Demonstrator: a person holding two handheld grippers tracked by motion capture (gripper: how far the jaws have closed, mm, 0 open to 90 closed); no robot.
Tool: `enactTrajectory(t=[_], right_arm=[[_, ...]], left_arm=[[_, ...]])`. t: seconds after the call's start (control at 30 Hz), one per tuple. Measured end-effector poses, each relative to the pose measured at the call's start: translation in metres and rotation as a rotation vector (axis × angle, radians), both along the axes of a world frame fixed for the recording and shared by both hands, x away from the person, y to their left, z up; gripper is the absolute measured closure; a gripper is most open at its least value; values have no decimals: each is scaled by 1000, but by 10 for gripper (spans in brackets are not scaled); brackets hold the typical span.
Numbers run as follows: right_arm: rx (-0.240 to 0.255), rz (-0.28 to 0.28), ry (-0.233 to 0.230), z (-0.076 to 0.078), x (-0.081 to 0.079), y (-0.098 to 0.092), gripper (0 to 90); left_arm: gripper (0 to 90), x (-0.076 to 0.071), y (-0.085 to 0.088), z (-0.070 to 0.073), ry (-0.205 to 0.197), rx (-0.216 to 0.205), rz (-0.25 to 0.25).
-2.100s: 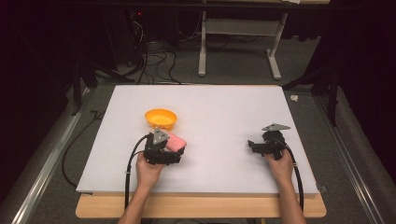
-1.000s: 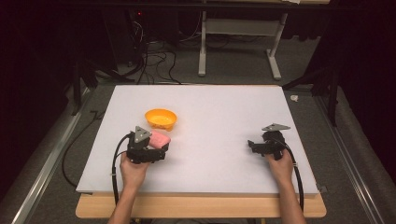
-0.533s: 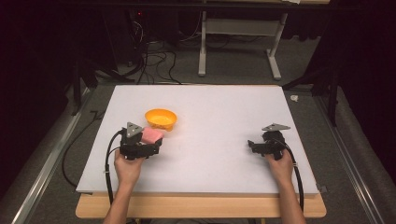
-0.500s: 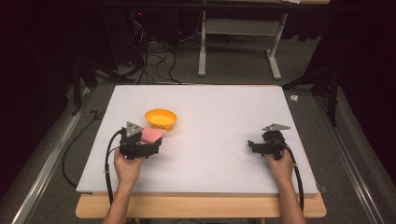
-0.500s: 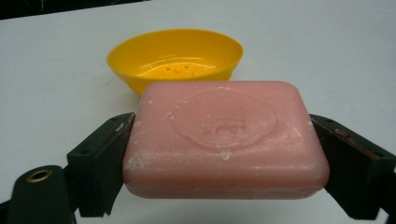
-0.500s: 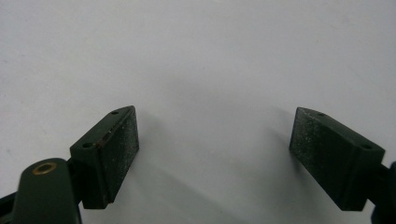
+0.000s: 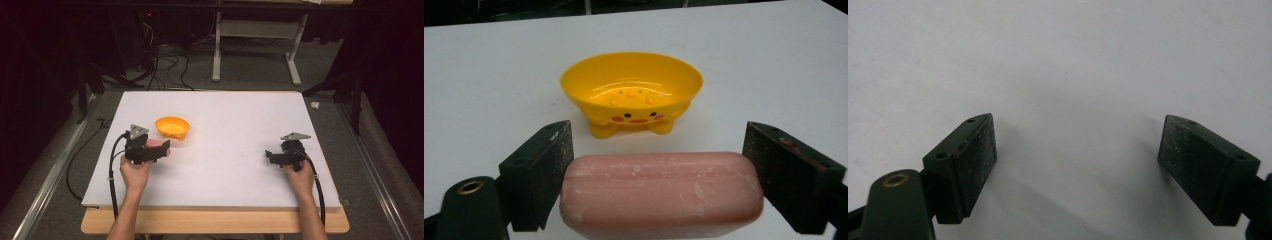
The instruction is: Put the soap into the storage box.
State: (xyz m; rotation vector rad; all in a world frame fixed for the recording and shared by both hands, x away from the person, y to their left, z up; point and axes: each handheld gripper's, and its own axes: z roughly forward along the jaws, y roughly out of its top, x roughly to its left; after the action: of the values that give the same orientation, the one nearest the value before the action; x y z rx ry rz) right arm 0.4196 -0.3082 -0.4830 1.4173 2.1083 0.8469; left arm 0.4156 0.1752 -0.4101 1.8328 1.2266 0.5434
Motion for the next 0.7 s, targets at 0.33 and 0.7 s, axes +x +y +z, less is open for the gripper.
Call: enactTrajectory(t=[0.33, 0.7], right_arm=[[3, -2, 1, 0, 0, 0, 162], [2, -1, 2, 0, 0, 0, 162]], left_arm=[[149, 13, 0, 11, -7, 1, -3], [149, 36, -5, 19, 0, 8, -8]])
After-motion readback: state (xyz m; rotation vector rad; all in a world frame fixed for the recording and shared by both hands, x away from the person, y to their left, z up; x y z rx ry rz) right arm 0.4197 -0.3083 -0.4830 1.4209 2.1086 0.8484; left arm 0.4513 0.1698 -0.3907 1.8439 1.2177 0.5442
